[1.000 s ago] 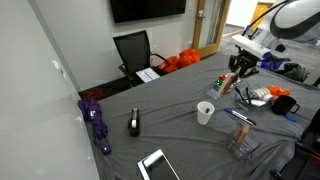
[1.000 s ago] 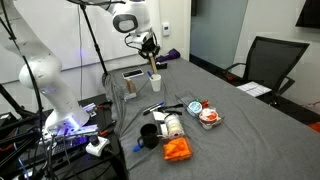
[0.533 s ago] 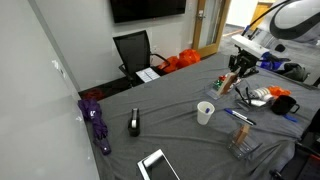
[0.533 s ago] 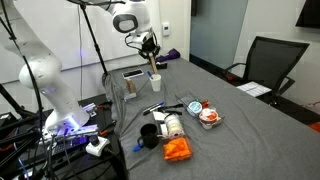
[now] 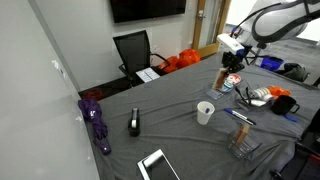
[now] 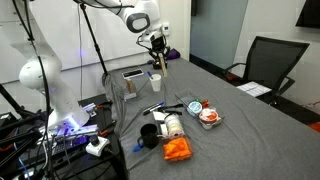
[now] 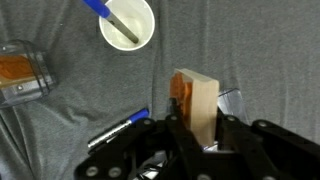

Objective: Move the brown box to the other container

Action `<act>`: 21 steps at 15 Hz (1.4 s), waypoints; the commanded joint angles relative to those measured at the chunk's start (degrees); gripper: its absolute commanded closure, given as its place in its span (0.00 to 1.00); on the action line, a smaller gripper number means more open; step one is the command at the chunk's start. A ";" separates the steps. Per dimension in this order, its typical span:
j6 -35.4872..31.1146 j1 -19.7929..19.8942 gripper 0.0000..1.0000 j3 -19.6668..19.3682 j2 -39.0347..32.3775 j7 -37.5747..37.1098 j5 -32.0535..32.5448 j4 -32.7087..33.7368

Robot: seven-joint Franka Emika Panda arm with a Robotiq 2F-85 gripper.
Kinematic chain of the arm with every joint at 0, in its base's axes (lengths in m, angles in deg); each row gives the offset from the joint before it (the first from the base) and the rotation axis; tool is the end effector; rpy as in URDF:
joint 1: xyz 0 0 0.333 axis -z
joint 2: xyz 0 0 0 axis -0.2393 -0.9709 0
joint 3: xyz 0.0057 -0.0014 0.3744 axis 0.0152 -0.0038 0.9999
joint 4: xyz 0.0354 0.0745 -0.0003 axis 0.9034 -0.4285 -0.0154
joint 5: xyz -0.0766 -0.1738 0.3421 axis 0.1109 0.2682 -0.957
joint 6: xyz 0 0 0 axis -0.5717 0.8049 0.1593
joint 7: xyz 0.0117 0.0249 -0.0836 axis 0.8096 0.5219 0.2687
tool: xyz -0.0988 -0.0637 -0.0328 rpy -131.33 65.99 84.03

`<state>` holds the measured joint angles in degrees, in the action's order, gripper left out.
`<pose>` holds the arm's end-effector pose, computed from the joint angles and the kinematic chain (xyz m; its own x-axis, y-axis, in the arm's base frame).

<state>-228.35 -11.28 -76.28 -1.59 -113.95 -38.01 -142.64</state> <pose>0.5618 -0.0023 0.4311 -0.3383 -0.9281 -0.1557 -0.9175 0.3621 -0.1645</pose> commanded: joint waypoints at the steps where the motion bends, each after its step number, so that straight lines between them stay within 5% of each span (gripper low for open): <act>1: 0.59 -1.16 0.93 -2.21 -6.99 -6.65 3.69 7.67; 11: 11.50 -3.65 0.93 -7.45 -18.78 -19.90 9.07 22.05; 21: 1.59 -7.31 0.93 -11.85 -25.10 -28.71 18.33 24.32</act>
<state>-222.13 -16.08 -85.40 -24.30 -137.96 -23.58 -119.24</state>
